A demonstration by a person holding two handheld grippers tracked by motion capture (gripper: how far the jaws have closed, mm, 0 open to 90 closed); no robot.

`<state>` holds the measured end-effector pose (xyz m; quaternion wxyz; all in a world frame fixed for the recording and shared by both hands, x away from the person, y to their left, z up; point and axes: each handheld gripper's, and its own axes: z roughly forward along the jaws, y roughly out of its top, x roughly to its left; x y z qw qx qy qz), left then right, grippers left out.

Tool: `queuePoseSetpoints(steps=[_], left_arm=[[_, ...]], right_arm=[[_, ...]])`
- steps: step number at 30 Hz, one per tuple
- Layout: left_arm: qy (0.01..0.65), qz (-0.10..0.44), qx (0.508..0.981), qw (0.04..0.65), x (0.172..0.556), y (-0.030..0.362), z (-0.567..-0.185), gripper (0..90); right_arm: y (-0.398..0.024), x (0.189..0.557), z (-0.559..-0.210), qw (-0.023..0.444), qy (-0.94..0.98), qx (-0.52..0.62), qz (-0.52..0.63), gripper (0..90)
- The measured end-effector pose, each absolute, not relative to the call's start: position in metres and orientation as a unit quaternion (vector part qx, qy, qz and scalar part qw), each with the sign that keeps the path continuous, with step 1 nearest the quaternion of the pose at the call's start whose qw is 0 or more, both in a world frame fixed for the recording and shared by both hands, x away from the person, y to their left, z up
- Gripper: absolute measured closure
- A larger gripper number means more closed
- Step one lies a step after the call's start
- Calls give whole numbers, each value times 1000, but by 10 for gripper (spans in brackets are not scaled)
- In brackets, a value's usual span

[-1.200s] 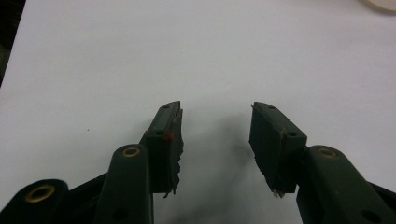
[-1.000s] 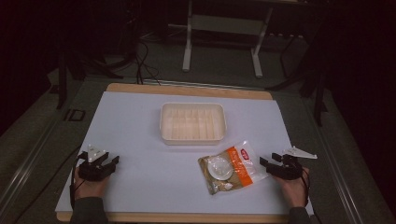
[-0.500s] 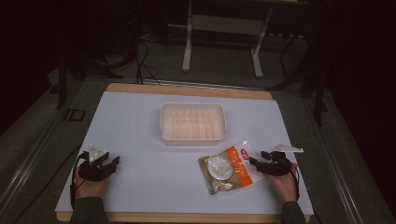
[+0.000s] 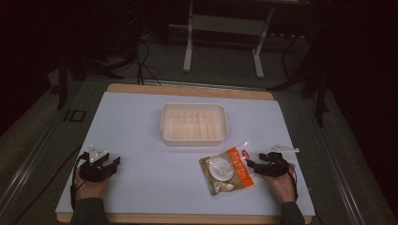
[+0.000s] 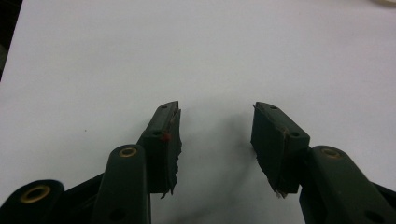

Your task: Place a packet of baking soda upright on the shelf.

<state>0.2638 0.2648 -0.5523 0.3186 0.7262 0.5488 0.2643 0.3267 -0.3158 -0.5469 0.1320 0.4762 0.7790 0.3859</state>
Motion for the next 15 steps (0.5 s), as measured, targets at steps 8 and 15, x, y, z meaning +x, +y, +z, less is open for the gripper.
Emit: queuePoseSetpoints(steps=[8,15], left_arm=[[549,265,726,319,264,265,-552,520],[550,265,726,318,264,265,-552,519]], right_arm=[[-310,326,-546,116,787,466,387,340],[-312,326,-545,101,780,473,397,457]])
